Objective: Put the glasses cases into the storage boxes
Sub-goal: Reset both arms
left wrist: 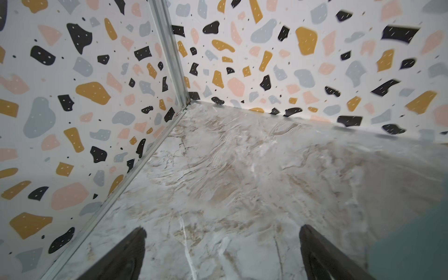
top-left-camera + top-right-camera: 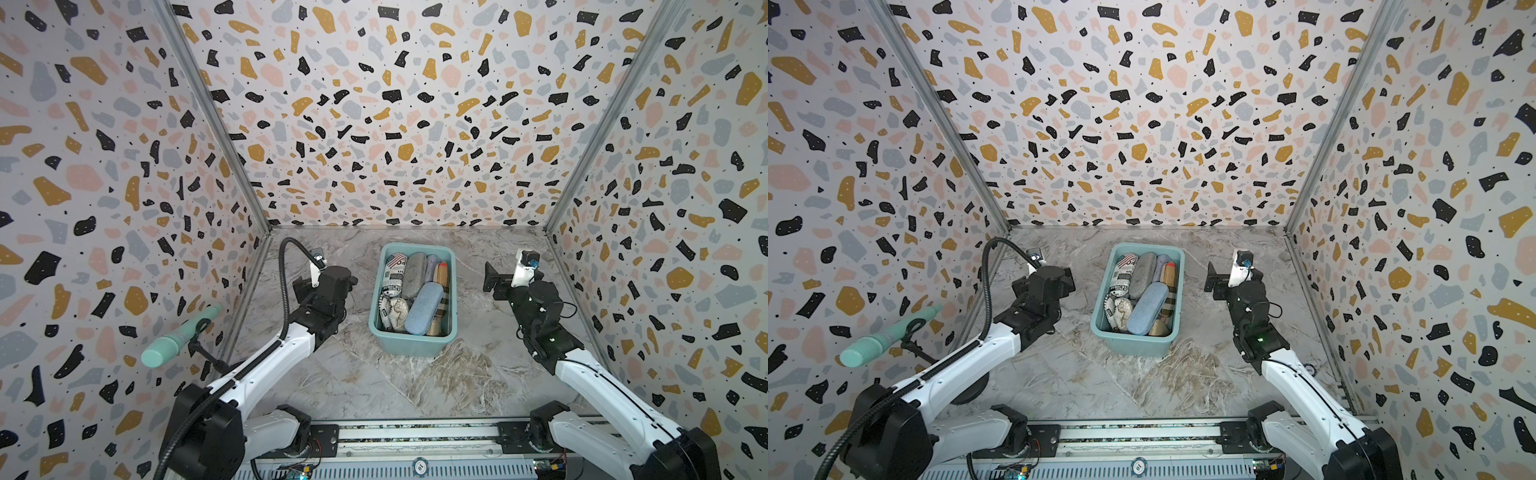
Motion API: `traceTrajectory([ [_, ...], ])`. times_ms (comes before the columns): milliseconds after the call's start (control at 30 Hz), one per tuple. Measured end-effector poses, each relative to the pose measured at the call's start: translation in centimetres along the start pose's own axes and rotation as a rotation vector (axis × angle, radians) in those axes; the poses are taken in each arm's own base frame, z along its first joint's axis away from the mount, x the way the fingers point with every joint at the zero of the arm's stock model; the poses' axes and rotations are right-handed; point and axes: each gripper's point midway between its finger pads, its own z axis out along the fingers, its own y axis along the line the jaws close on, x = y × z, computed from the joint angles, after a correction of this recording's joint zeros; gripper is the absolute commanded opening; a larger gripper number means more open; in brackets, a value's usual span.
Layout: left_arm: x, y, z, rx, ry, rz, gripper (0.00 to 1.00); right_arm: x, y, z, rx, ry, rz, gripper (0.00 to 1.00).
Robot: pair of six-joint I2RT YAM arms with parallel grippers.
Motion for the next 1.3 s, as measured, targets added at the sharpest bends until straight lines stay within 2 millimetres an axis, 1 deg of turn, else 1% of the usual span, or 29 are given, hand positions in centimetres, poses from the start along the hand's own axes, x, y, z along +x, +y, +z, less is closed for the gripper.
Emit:
traceTrajectory([
  [67,2.1,-0.4,0.9,0.009,0.013,0.097,0.99,2.5,-0.7,0.8,0.0,0.043,-0.013,0.99],
  [133,3.7,-0.7,1.8,0.025,0.036,0.165,1.0,4.7,-1.1,1.3,0.0,0.09,-0.025,0.99],
  [167,4.1,-0.9,2.3,0.044,0.038,0.19,1.0,5.7,-1.2,1.4,-0.003,0.113,-0.029,0.99],
  [233,4.3,-0.9,2.9,0.069,0.017,0.193,0.99,6.8,-1.1,1.6,-0.016,0.137,-0.035,0.99],
  [300,4.5,-0.3,3.2,0.084,-0.014,0.178,1.0,7.1,-1.0,1.8,-0.029,0.141,-0.036,0.99],
  [367,4.9,0.7,3.6,0.088,-0.04,0.163,1.0,6.9,-0.9,1.9,-0.04,0.129,-0.039,0.99],
  [567,6.5,2.3,4.3,0.096,-0.078,0.156,1.0,6.4,-1.6,2.4,-0.036,0.104,-0.053,0.99],
  [667,8.2,3.4,4.2,0.089,-0.099,0.13,0.99,6.8,-1.8,2.6,-0.039,0.108,-0.065,0.99],
  [767,10.5,4.6,4.1,0.075,-0.079,0.125,1.0,7.4,-1.9,2.8,-0.035,0.12,-0.078,0.99],
  [800,10.6,4.8,4.0,0.074,-0.081,0.121,0.99,7.6,-2.0,2.8,-0.035,0.122,-0.081,0.99],
  [833,10.3,4.8,4.0,0.074,-0.095,0.11,0.99,7.8,-2.0,2.7,-0.035,0.123,-0.084,0.99],
  [967,8.6,5.7,3.8,0.05,-0.173,0.024,1.0,8.9,-2.3,2.3,-0.032,0.115,-0.089,0.99],
  [1100,9.1,6.2,3.7,0.04,-0.181,0.005,0.99,10.5,-2.7,1.5,-0.025,0.119,-0.098,0.99],
  [1167,8.8,6.2,3.6,0.042,-0.195,-0.003,1.0,10.8,-2.9,1.3,-0.019,0.111,-0.101,0.99],
  [1300,8.5,6.2,3.5,0.046,-0.207,-0.009,0.99,10.5,-3.5,0.9,-0.005,0.072,-0.122,0.99],
])
